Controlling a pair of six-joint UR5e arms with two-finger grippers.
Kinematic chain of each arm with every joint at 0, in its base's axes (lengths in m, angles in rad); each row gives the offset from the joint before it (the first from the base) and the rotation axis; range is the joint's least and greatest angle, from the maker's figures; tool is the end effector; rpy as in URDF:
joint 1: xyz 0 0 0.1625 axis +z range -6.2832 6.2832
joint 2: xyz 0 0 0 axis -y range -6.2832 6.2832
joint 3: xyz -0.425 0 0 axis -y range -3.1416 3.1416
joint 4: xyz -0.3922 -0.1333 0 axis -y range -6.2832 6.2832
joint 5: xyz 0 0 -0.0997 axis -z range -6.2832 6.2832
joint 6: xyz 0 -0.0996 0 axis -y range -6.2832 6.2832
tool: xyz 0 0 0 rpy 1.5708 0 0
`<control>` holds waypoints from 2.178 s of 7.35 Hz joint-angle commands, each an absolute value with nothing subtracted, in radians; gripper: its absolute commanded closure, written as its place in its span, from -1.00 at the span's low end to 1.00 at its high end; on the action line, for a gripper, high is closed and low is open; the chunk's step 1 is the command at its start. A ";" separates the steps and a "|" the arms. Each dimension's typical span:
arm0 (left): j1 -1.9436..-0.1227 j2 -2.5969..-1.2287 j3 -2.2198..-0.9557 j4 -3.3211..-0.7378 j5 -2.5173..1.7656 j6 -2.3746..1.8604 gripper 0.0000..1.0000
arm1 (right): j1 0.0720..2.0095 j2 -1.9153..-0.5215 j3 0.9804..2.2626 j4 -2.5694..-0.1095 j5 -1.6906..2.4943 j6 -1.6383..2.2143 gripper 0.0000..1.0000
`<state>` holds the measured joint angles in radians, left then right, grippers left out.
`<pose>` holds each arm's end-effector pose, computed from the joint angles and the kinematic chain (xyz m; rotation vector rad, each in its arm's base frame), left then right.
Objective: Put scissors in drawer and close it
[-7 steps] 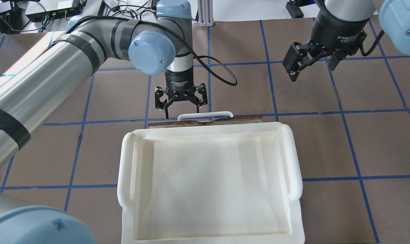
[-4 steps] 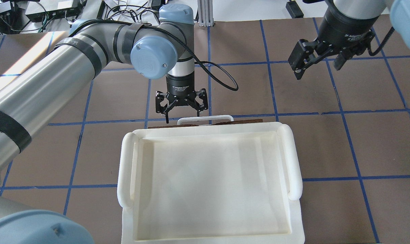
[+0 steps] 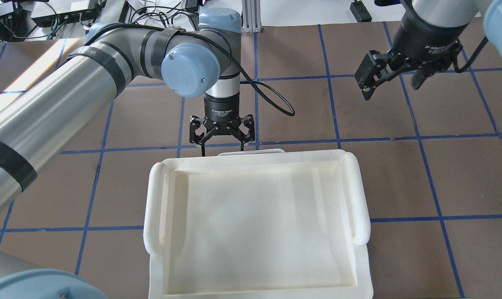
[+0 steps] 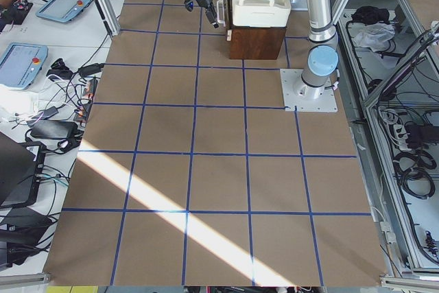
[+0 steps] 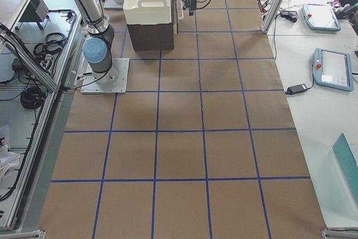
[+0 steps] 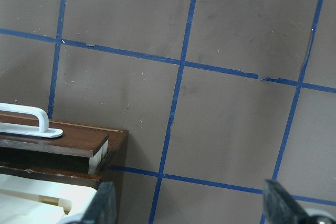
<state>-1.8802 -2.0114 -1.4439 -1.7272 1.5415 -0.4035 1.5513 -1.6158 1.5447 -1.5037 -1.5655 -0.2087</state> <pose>-0.3119 -0.5282 0.2920 -0.1480 2.9257 0.6724 0.1246 -0.4747 0.5157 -0.2963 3.1228 -0.0072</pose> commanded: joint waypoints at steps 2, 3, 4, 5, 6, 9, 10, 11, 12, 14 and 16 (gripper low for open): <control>-1.888 -2.016 -1.445 -1.747 1.542 -0.405 -1.00 | 1.551 -1.617 1.551 -1.505 -1.565 -0.209 -1.00; -1.897 -2.016 -1.445 -1.756 1.543 -0.405 -1.00 | 1.552 -1.617 1.551 -1.506 -1.563 -0.209 -1.00; -1.902 -2.013 -1.445 -1.761 1.543 -0.405 -1.00 | 1.551 -1.617 1.551 -1.506 -1.563 -0.209 -1.00; -1.902 -2.014 -1.445 -1.763 1.543 -0.405 -1.00 | 1.551 -1.617 1.551 -1.506 -1.563 -0.209 -1.00; -1.902 -2.014 -1.445 -1.764 1.543 -0.405 -1.00 | 1.551 -1.617 1.551 -1.506 -1.563 -0.209 -1.00; -1.902 -2.023 -1.442 -1.750 1.543 -0.393 -1.00 | 1.551 -1.615 1.551 -1.506 -1.562 -0.209 -1.00; -1.888 -2.017 -1.424 -1.727 1.536 -0.391 -1.00 | 1.551 -1.617 1.551 -1.506 -1.562 -0.209 -1.00; -1.863 -2.000 -1.410 -1.668 1.525 -0.391 -1.00 | 1.551 -1.615 1.551 -1.506 -1.562 -0.209 -1.00; -1.833 -1.999 -1.376 -1.614 1.529 -0.379 -1.00 | 1.551 -1.617 1.551 -1.505 -1.562 -0.209 -1.00; -1.725 -1.980 -1.330 -1.518 1.522 -0.216 -1.00 | 1.551 -1.617 1.551 -1.505 -1.560 -0.209 -1.00; -1.610 -1.942 -1.301 -1.488 1.517 -0.149 -1.00 | 1.552 -1.615 1.551 -1.505 -1.560 -0.209 -1.00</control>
